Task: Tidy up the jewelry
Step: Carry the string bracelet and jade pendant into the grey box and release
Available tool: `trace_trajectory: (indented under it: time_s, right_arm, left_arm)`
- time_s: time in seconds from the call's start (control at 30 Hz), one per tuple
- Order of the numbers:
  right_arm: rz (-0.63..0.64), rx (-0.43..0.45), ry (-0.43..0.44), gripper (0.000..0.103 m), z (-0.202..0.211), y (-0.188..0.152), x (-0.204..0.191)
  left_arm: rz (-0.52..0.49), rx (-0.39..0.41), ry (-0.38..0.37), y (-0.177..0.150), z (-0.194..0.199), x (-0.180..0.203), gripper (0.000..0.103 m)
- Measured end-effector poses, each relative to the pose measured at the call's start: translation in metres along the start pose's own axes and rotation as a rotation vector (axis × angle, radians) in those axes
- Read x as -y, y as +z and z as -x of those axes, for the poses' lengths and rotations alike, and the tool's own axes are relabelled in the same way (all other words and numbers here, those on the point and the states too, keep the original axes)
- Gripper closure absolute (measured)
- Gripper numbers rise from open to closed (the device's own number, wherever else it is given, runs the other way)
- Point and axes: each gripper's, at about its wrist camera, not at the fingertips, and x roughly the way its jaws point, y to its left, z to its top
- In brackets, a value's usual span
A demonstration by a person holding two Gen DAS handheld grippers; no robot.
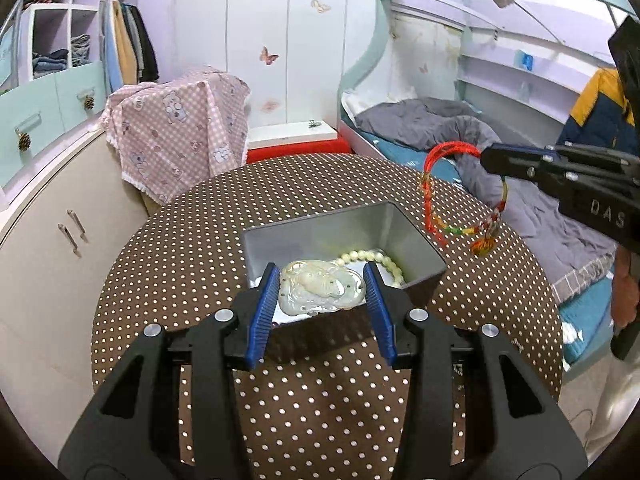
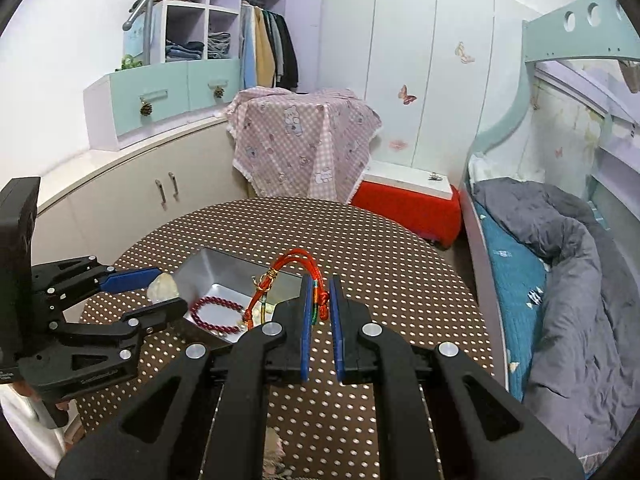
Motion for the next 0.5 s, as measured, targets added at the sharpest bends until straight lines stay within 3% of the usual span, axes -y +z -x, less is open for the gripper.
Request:
trace_trajectory:
  time_s: [0.4,0.43,0.5]
  right_arm:
    - [-0.011,-0.055,0.087,0.095,-0.029,0.005,-0.015]
    - [-0.012,-0.061,0.095,0.095,-0.031,0.004,-0.016]
    - [-0.03,-0.077,0.087,0.083,-0.035,0.005,-0.015]
  left_arm:
    - [0.055,-0.003,0.013,0.003,-0.011,-0.01,0.06]
    - [0.06,-0.002,0.013,0.004,-0.012,-0.01,0.06]
    - [0.069,-0.005,0.007,0.005,-0.014,-0.012,0.06]
